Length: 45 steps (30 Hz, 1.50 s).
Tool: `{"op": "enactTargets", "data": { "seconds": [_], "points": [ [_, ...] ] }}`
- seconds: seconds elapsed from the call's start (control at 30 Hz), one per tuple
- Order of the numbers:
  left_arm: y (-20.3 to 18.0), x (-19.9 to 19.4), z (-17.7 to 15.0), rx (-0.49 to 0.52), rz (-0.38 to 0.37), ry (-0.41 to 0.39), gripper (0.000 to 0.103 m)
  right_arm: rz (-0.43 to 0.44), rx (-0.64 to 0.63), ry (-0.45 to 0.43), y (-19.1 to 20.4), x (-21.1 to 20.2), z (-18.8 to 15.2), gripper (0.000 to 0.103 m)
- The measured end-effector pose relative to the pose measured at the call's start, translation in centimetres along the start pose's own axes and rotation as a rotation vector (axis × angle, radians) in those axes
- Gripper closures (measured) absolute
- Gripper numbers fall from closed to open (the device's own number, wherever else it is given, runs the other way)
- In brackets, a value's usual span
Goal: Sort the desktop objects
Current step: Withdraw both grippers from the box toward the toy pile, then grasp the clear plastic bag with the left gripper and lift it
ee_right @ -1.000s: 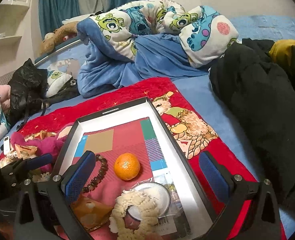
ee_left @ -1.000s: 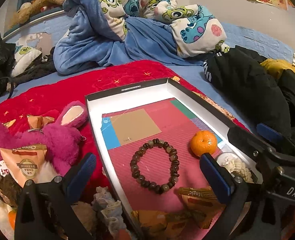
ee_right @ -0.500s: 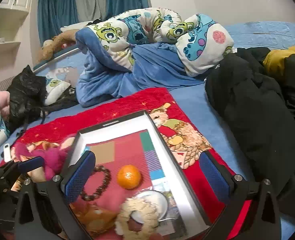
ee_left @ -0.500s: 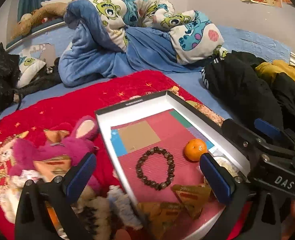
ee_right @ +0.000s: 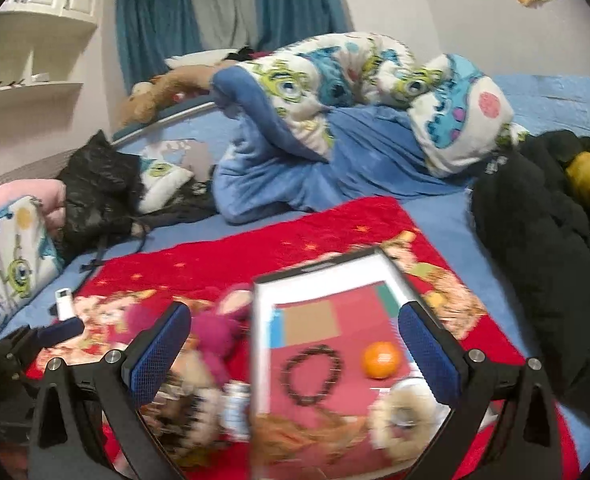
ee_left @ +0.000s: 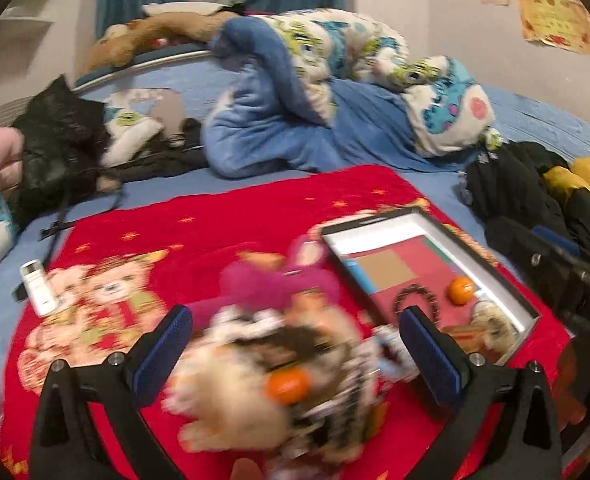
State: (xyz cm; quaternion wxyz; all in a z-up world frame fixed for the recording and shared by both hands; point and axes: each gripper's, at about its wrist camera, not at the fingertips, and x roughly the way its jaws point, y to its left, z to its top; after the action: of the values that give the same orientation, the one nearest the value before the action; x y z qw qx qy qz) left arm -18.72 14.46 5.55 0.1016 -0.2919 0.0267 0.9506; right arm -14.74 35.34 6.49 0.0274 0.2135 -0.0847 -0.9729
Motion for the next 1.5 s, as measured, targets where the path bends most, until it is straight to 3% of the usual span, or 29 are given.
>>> {"op": "enactTargets", "data": {
  "seconds": [0.13,0.37,0.63,0.8,0.97,1.2,1.4,1.5],
  "points": [
    [4.4,-2.5,-1.1,-0.025,0.078,0.026,0.0,0.075,-0.038,0.004,5.7,-0.6,0.2,0.0],
    [8.0,-6.3,-3.4,-0.049,0.081,0.024,0.0,0.158,-0.041,0.002,10.9,-2.6,-1.1,0.0],
    [7.1,-7.6,-7.1,-0.049,0.042,0.029,0.0,0.166,-0.019,0.011,10.1,-3.7,-4.2,0.0],
    [6.6,-6.8,-10.4,-0.072,0.012,0.089,0.0,0.182,-0.018,0.092,8.9,-2.9,-6.7,0.0],
    [5.0,-5.4,-13.6,-0.046,-0.025,0.153,0.0,0.254,-0.015,0.162,7.8,-2.1,-9.0,0.0],
    [3.4,-4.0,-16.2,-0.071,-0.065,0.22,0.0,0.271,0.001,0.183,6.9,-1.8,-10.0,0.0],
    [0.8,-2.8,-17.1,-0.024,-0.101,0.257,0.0,0.259,0.018,0.204,6.2,-1.9,-10.4,0.0],
    [-0.3,-1.6,-17.3,0.007,-0.076,0.281,0.002,0.253,0.013,0.197,6.0,-2.3,-10.3,0.0]
  ]
}}
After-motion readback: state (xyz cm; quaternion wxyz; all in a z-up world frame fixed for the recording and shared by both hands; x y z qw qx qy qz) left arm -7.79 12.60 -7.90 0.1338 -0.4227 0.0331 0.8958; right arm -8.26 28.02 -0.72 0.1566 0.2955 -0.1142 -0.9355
